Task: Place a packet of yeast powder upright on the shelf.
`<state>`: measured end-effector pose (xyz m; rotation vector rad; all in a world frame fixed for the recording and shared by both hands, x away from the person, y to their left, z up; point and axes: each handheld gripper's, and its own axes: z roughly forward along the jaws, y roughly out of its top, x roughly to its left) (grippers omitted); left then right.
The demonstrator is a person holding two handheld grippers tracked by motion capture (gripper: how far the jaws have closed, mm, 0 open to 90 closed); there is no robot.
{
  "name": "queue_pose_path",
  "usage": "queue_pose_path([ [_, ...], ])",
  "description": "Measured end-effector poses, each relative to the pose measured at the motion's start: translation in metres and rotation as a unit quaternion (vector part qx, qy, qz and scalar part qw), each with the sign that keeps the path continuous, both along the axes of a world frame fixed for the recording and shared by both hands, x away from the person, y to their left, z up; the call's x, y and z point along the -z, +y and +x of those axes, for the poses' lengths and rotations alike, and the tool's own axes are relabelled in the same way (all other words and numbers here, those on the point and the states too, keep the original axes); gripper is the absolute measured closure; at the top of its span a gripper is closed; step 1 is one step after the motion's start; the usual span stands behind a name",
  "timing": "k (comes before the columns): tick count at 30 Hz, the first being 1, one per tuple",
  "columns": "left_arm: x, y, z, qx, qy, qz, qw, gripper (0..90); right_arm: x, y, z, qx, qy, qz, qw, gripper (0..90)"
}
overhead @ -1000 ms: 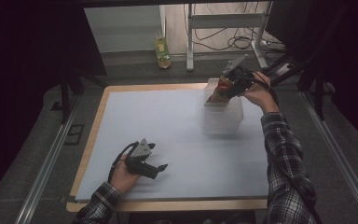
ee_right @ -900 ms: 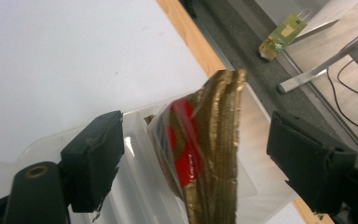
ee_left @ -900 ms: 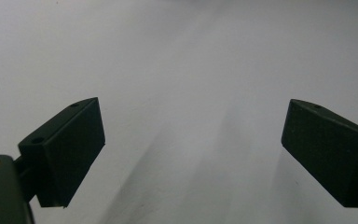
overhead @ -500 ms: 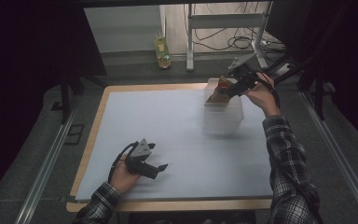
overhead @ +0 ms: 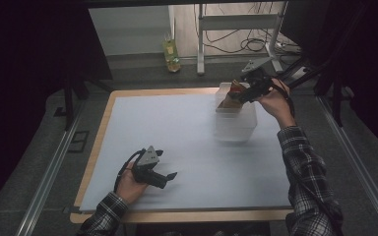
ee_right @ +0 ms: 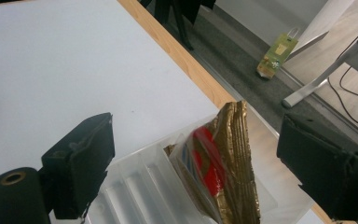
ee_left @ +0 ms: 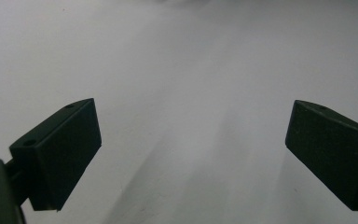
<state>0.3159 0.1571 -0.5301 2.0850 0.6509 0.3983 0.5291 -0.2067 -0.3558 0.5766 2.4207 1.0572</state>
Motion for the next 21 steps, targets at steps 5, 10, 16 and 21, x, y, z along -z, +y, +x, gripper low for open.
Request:
queue_pose_path([
  [5,0.0,0.001,0.0,-0.001,0.0,-0.002,1.0,3.7,-0.003,0.001,-0.007,0.001,-0.002,0.007,1.0,11.6],
  [10,0.0,0.0,0.0,0.001,0.001,-0.001,1.0,3.9,-0.006,0.001,-0.014,0.007,-0.003,0.012,0.9999,11.6],
  [16,0.0,0.0,0.0,0.004,0.0,0.0,1.0,3.8,-0.007,0.001,-0.024,0.006,-0.003,0.018,0.9998,11.3],
  [21,0.0,0.0,0.0,0.002,-0.002,-0.003,1.0,3.8,-0.004,0.002,-0.031,0.004,-0.003,0.02,0.9998,11.1],
])
